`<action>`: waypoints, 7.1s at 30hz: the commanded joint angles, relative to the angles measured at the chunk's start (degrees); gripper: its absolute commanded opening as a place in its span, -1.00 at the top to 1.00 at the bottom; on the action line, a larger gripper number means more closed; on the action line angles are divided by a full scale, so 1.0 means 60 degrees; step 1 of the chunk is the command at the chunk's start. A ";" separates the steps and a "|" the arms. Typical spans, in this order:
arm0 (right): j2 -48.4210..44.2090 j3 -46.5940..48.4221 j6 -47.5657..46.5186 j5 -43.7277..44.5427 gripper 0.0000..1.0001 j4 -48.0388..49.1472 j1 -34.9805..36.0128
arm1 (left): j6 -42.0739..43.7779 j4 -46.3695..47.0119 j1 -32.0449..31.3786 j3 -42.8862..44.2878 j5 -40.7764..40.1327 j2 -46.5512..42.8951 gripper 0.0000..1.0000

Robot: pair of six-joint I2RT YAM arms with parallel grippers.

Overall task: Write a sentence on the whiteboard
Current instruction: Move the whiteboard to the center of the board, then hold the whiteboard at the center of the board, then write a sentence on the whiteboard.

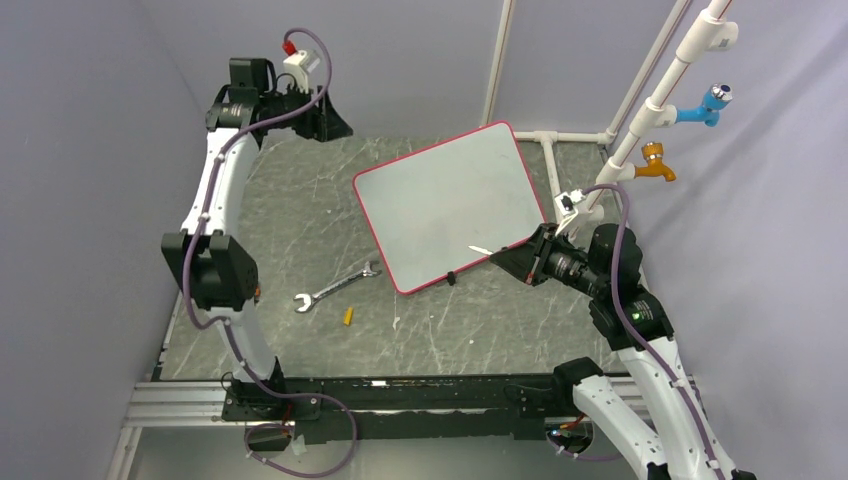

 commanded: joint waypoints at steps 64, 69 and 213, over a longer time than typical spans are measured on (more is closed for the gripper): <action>0.0211 -0.0039 -0.0556 -0.0110 1.00 -0.0470 -0.0032 | -0.1014 0.1292 -0.1197 0.2404 0.4425 0.5044 -0.07; 0.0152 -0.0017 -0.0602 -0.0072 1.00 -0.0578 -0.0034 | -0.0997 0.1081 -0.1470 0.2681 0.4505 0.5317 0.09; 0.2970 0.1134 -0.3163 0.5428 1.00 0.1761 0.4096 | 0.0526 -0.1069 -0.3931 -0.1698 -0.1395 0.0723 1.00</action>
